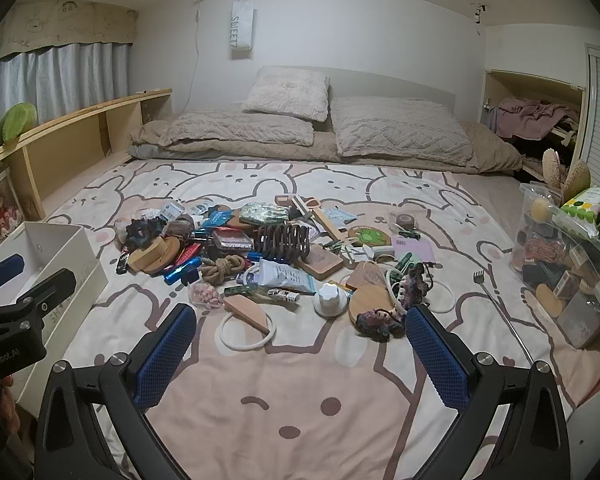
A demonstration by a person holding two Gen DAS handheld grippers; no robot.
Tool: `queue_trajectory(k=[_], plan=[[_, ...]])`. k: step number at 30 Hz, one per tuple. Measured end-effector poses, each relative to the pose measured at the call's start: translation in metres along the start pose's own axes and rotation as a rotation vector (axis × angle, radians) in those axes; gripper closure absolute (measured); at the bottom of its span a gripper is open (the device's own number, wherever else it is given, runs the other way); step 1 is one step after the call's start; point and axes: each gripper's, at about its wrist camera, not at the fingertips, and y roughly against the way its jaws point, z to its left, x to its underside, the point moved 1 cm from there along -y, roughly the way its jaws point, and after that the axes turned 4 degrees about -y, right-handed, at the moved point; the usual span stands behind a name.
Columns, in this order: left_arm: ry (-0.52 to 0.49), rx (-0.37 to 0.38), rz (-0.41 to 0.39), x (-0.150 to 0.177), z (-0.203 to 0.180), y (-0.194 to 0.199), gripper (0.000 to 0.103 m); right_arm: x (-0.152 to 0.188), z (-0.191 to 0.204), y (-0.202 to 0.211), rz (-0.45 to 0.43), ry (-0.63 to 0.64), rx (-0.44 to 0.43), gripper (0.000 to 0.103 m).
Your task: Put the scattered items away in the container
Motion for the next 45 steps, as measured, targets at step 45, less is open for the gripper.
queue_trajectory(k=[45], plan=[[-0.006, 0.005, 0.003, 0.0034, 0.0016, -0.0074, 0.0, -0.0034, -0.0053, -0.0058, 0.01, -0.017, -0.003, 0.0]])
